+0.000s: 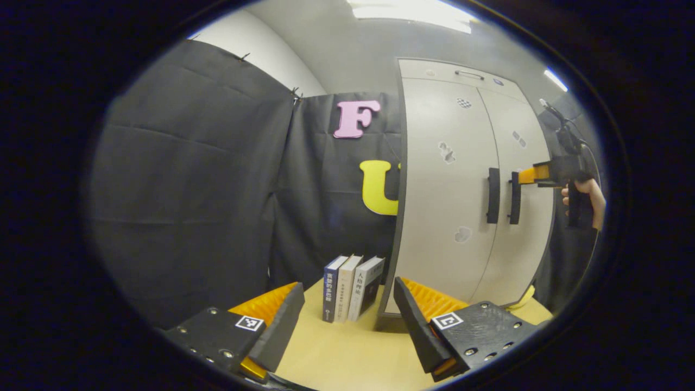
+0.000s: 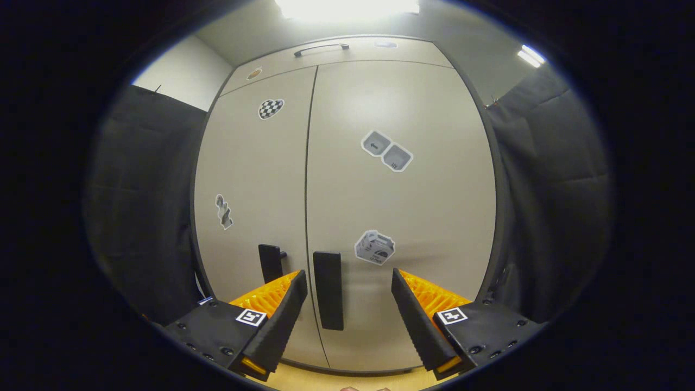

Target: Open the right door of the double-door shoe cabinet with the right hand, and open the left door with the left hand.

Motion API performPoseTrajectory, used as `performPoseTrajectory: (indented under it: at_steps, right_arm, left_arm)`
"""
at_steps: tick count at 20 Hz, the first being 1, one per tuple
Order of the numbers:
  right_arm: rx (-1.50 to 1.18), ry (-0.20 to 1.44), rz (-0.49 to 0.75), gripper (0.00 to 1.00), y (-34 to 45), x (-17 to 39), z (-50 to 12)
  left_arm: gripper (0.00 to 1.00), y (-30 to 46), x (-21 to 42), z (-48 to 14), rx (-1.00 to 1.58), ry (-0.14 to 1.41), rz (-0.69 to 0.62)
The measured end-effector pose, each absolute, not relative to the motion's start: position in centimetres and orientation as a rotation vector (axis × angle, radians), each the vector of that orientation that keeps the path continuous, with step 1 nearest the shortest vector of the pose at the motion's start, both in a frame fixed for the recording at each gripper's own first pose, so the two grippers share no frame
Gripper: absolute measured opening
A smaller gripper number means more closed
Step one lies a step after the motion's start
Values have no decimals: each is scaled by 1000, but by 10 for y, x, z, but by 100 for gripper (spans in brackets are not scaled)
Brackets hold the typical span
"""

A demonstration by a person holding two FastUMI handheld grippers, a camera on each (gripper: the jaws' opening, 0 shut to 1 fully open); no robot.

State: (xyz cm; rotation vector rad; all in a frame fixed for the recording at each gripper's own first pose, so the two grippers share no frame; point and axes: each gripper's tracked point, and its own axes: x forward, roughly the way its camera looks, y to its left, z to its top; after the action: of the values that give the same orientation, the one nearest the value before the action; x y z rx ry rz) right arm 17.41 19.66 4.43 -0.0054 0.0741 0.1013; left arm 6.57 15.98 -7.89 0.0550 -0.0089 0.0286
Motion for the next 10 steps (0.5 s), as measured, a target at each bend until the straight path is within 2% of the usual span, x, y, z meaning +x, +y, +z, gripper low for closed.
performPoseTrajectory:
  at_steps: [2,10]
  right_arm:
    - [-11,93,77,98,195,183,38]
    - [-44,151,49,99,212,204,17]
  left_arm:
    - [96,177,68,-80,116,-21,57]
    - [96,179,73,-97,67,20,42]
